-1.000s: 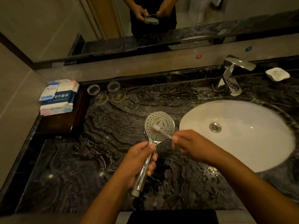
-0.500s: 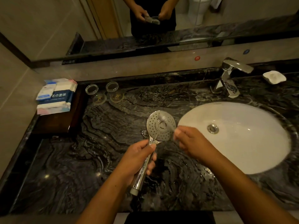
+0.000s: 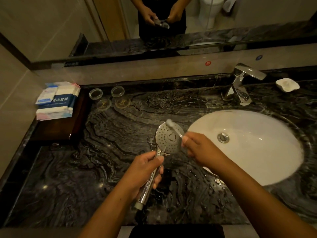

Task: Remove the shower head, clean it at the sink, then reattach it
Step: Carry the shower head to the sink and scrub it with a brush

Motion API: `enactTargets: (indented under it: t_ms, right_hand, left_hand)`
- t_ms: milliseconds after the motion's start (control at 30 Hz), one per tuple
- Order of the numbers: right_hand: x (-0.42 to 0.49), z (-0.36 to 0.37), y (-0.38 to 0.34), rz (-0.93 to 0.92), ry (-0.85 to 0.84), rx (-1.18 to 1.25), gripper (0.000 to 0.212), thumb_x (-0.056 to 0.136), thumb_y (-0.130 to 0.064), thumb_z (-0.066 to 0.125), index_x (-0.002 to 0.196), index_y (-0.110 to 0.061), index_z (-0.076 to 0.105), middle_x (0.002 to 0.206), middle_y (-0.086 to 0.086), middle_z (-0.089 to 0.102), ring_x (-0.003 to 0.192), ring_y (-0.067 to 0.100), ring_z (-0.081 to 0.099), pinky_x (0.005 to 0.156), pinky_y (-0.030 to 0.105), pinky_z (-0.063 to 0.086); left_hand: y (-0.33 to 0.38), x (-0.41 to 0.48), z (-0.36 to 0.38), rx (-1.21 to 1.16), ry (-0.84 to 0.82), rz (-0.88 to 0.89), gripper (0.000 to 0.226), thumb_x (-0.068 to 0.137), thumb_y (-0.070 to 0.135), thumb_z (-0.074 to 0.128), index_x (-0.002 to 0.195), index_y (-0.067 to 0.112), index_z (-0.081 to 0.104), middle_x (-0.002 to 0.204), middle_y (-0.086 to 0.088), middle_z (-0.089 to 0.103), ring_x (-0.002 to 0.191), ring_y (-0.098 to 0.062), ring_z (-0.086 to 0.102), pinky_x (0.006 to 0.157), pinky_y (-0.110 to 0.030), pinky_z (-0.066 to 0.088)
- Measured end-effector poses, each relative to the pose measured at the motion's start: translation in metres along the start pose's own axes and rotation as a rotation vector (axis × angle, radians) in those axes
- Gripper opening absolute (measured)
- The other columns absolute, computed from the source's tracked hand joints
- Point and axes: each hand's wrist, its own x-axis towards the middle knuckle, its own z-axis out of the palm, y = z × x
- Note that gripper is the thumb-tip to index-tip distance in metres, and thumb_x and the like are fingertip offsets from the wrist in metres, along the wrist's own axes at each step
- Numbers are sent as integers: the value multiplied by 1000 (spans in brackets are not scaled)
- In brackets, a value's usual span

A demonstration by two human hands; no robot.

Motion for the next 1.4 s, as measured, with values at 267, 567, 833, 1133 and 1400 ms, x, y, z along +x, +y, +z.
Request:
enactTargets:
  t_ms: [267,567,833,1133,1400]
  right_hand:
    - [-5,6,3,26,-180,24,30,104,-22,46,82,-14,64,56,-8,50,44,2,43,45,15,34]
    - [-14,7,14,-14,-198,49,32,106,-20,45,82,-11,65,46,-10,47,42,2,40,44,13,33]
    - [-12,-1,18,-7,-184,27,33,105,-22,45,82,-11,66,45,-12,49,41,0,40,46,16,34]
    - [-13,-7,16,-11,-160,-36,34,106,-22,43,87,-6,65,46,-14,51,39,-2,43,47,15,32]
    - [-9,-10,20,-18,-60,-89,32,105,-21,46,83,-11,67,52,-10,51,42,-2,43,49,18,34]
  left_hand:
    - [-4,-1,2,-5,12,-15,14,100,16,53,96,4,59,70,-14,56,41,-17,46,35,-22,38]
    - [3,1,7,-130,12,-42,14,100,19,52,101,5,54,68,-9,56,40,-15,44,34,-21,36]
    - [6,3,8,-185,-10,-54,10,100,17,50,102,8,51,68,-9,55,41,-13,44,33,-20,37]
    - [6,6,5,-222,-24,-81,11,100,19,51,102,9,52,69,-8,54,41,-12,43,33,-19,36]
    - [4,9,3,-254,-33,-110,11,99,20,51,104,9,51,69,-8,53,41,-12,43,33,-19,36]
